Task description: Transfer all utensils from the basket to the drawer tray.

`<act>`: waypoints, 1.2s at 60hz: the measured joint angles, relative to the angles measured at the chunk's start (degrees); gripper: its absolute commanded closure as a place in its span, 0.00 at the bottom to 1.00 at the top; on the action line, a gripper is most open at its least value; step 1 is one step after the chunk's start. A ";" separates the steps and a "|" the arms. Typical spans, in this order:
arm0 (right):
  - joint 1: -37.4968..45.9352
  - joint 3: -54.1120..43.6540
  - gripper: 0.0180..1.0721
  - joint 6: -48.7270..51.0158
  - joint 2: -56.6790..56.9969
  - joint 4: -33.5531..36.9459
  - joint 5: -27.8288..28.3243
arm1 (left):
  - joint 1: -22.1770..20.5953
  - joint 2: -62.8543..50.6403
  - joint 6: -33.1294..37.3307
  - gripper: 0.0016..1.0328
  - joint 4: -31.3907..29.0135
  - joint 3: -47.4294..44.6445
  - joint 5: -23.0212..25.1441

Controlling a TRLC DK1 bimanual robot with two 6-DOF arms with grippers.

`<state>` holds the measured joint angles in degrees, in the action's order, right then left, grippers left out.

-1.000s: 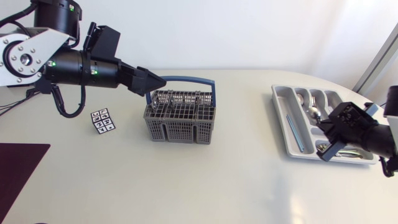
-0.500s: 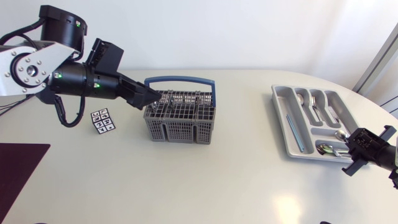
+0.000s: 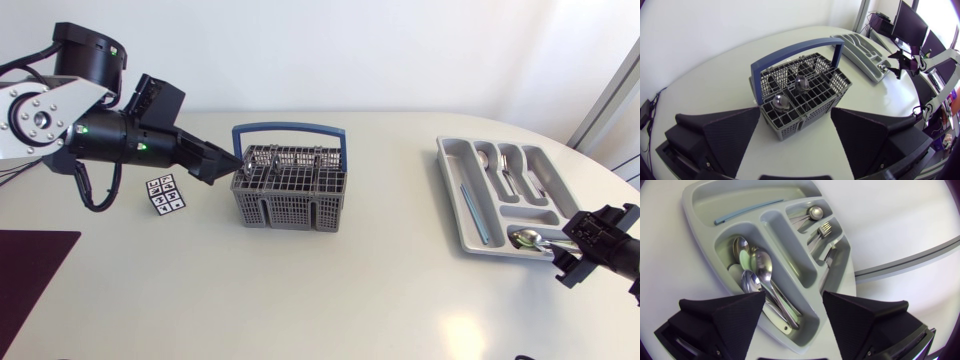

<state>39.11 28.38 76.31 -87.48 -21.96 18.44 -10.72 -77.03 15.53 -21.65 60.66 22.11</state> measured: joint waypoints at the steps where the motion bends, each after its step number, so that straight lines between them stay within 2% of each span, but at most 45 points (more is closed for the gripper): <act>1: 0.02 -0.13 0.05 -0.02 0.98 0.74 -0.02 | 0.17 0.13 0.22 0.04 -0.13 -0.11 0.00; 16: -3.21 -0.11 0.05 -5.35 18.01 17.86 0.68 | 1.55 0.83 2.75 0.04 -0.59 -2.34 -0.13; 25: -13.35 0.28 0.05 -12.13 25.92 26.73 -3.41 | 1.55 0.83 2.73 0.05 -0.61 -2.67 -0.13; 35: -32.11 2.95 0.07 -24.24 29.99 35.17 -11.52 | 1.53 0.83 2.51 0.05 -0.59 -2.67 -0.81; 42: -45.90 6.84 0.09 -33.75 28.87 37.75 -16.37 | 1.03 0.83 2.51 0.05 -0.35 -2.67 -1.64; 50: -56.59 14.82 0.10 -44.22 23.32 40.65 -17.31 | 0.81 0.81 2.54 0.05 0.77 -2.89 -1.62; 63: -67.93 27.26 0.10 -56.30 11.47 41.57 -17.40 | 0.79 0.70 2.78 0.05 2.51 -4.72 -1.64; 72: -72.06 33.92 0.10 -61.20 4.48 41.64 -17.20 | 0.79 0.52 3.72 0.05 3.72 -5.88 -1.64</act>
<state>-32.95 62.30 15.11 -83.00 19.68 1.23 -9.93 -76.51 19.24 -17.93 54.78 20.47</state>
